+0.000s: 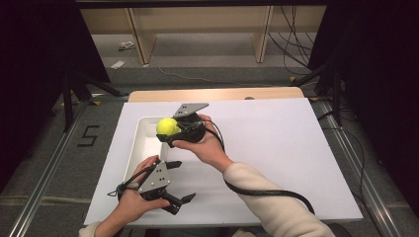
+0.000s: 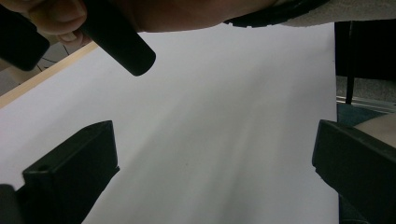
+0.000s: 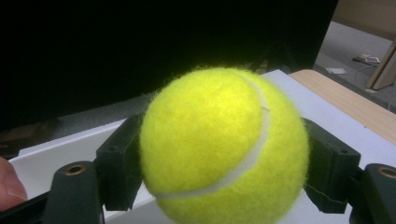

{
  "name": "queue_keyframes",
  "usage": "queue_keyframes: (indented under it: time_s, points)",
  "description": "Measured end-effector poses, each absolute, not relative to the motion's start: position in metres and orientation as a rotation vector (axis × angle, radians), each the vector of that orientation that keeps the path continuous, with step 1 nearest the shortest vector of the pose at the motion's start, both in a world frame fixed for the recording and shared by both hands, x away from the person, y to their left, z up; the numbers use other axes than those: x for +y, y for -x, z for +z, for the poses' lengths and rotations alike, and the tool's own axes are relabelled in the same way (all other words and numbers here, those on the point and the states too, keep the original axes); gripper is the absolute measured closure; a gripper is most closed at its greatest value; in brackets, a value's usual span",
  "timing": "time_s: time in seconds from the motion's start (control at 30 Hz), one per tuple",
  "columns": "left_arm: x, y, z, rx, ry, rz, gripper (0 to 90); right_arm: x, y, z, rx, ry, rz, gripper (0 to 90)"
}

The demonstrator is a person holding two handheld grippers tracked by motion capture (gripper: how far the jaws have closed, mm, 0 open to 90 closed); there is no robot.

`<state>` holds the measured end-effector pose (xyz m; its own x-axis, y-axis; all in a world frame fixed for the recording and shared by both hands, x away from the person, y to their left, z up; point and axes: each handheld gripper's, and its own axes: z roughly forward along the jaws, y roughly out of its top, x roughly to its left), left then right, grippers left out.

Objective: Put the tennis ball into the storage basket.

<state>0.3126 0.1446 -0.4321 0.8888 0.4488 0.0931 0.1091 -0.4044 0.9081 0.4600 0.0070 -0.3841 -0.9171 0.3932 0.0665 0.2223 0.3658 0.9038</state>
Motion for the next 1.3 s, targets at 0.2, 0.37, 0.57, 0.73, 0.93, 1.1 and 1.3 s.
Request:
queue_keyframes:
  time_s: [0.2, 0.37, 0.57, 0.73, 0.93, 1.1, 1.3]
  points:
    - [0.144, -0.313, -0.432, 0.405, -1.973, 0.394, 0.0, 0.009, -0.46, -0.383, 2.467, -0.558, 1.589, 26.6]
    - [0.144, -0.313, -0.432, 0.405, -1.974, 0.392, 0.0, 0.01, -0.461, -0.383, 2.464, -0.557, 1.592, 26.6]
    - [0.144, -0.313, -0.432, 0.404, -1.974, 0.392, 0.0, 0.013, -0.461, -0.381, 2.467, -0.551, 1.592, 26.6]
    - [0.144, -0.313, -0.432, 0.405, -1.974, 0.391, 0.0, 0.015, -0.461, -0.38, 2.469, -0.54, 1.593, 26.6]
    - [0.144, -0.313, -0.432, 0.402, -1.975, 0.391, 0.0, 0.017, -0.461, -0.38, 2.479, -0.535, 1.588, 26.6]
    - [0.144, -0.313, -0.432, 0.401, -1.977, 0.392, 0.0, 0.019, -0.462, -0.38, 2.482, -0.537, 1.585, 26.6]
    - [0.144, -0.313, -0.432, 0.403, -1.974, 0.393, 0.0, 0.022, -0.462, -0.379, 2.489, -0.534, 1.584, 26.6]
